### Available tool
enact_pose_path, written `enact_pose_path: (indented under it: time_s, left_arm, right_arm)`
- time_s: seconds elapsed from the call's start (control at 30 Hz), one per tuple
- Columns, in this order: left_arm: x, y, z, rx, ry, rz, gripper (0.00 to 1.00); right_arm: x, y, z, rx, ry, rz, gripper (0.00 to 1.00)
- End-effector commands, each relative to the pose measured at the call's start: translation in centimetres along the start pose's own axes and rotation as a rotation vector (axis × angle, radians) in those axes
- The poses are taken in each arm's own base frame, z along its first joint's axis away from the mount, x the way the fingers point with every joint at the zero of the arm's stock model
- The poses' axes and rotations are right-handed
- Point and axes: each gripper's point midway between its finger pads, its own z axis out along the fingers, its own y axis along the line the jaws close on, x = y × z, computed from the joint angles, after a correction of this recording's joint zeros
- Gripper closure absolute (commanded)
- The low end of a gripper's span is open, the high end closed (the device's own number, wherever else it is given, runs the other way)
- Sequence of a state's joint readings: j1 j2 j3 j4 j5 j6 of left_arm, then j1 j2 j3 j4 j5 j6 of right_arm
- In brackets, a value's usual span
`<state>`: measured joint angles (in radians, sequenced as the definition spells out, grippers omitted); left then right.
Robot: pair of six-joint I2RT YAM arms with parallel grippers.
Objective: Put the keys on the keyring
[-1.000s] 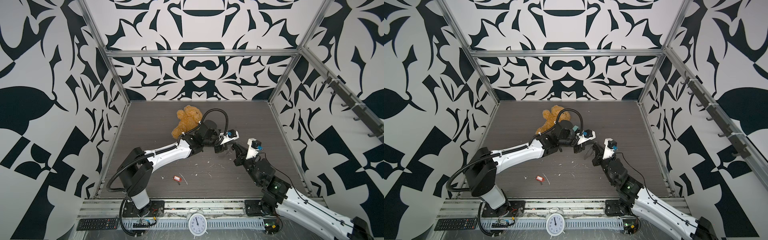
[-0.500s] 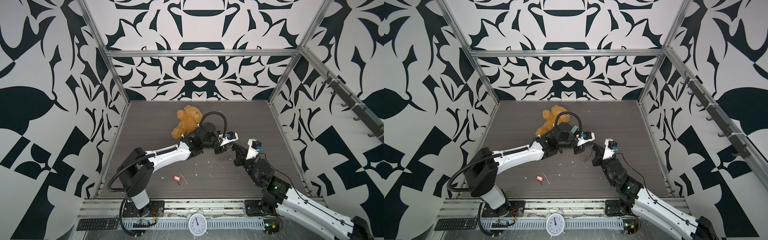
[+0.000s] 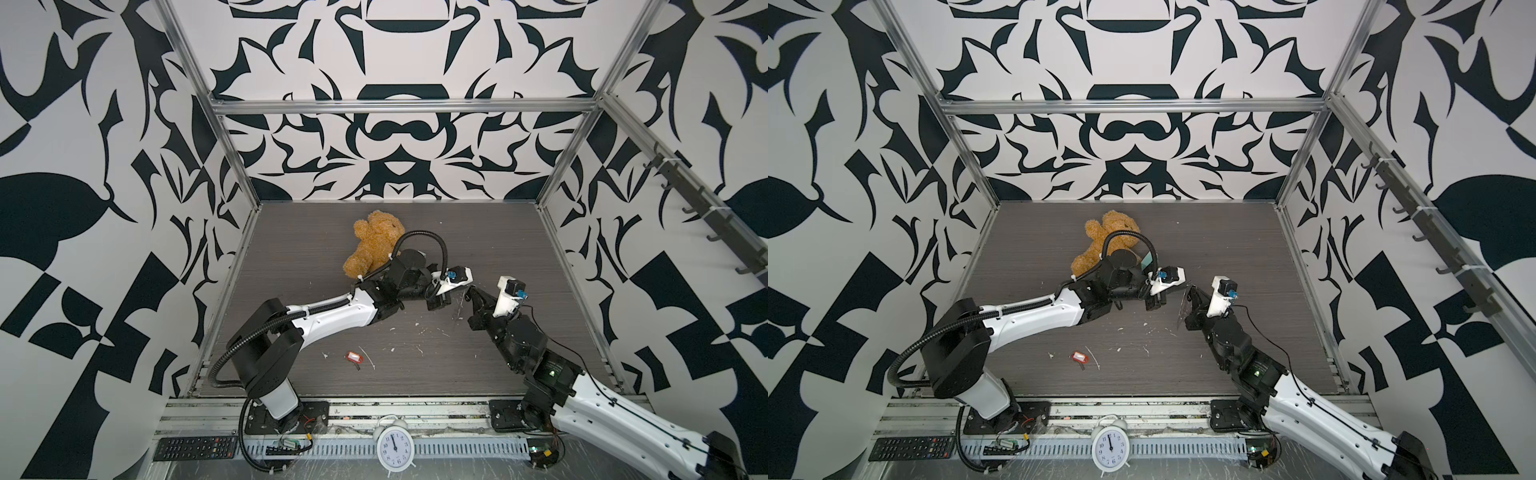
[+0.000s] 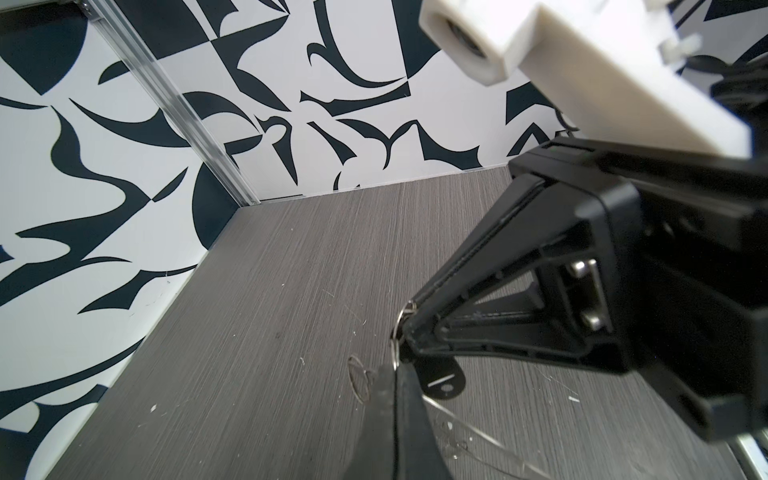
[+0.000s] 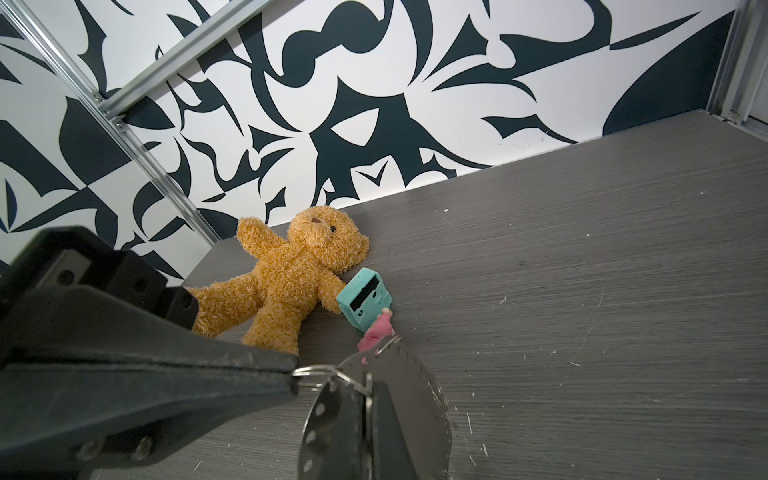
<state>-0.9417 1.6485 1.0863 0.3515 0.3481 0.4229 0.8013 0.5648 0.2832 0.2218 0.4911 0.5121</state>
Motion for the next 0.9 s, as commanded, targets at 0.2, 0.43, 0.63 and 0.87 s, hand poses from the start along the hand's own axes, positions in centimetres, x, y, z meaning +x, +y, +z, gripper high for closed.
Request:
enact_pose_path:
  time_s: [0.2,0.43,0.63,0.87]
  left_arm:
    - [-1.5,1.3,-0.7,-0.032,-0.011,0.013,1.00]
    - [-1.1,1.3,-0.3,-0.021,0.018,0.004,1.00]
    - [-0.7,1.2,0.0,-0.002,0.039,0.006,1.00]
    - [-0.6,1.2,0.0,-0.004,0.036,0.017,1.00]
  right_arm:
    - [-2.6,1.2,-0.5,-0.082,-0.117,0.000,1.00]
    - [-2.7,3.0,-0.7,-0.185,-0.125,-0.017,1.00]
    - [-2.7,4.1,-0.9,-0.248,-0.137,-0.042,1.00]
    - [-2.8,4.0,-1.2,-0.252,-0.141,-0.053,1.00]
